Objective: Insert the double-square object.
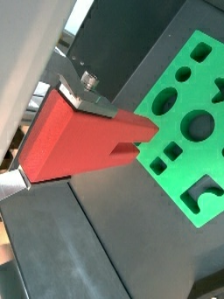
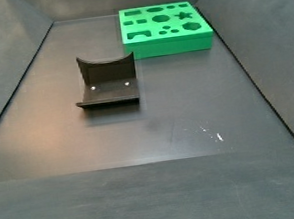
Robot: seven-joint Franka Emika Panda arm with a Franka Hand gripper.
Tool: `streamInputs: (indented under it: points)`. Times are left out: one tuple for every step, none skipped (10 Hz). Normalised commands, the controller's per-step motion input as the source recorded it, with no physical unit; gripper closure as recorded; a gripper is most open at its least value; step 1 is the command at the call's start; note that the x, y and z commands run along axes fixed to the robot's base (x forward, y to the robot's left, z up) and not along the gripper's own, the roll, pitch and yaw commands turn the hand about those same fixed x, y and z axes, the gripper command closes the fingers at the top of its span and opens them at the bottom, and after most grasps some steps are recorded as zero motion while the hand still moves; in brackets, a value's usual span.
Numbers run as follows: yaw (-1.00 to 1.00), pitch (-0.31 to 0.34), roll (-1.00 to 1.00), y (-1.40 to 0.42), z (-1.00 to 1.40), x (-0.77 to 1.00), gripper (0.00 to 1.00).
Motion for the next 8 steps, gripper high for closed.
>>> streamInputs:
  points:
    - [0.17, 0.0, 0.21, 0.16, -0.8, 0.63, 1.0]
    - [0.21, 0.0, 0.3, 0.12, -0.64, 0.59, 1.0]
    - [0.18, 0.0, 0.26, 0.01, -0.72, 0.53, 1.0]
    - [0.0, -0.064, 0.17, 0.0, -0.88, 0.23, 1.0]
    - [-0.12, -0.047, 0.15, 0.0, -0.65, 0.04, 1.0]
    - [-0.15, -0.003, 0.14, 0.0, -0.47, 0.0, 1.0]
    - [-0.11, 0.0, 0.12, 0.0, -0.29, 0.0, 1.0]
    - [-0.11, 0.0, 0.1, 0.0, -0.2, -0.05, 1.0]
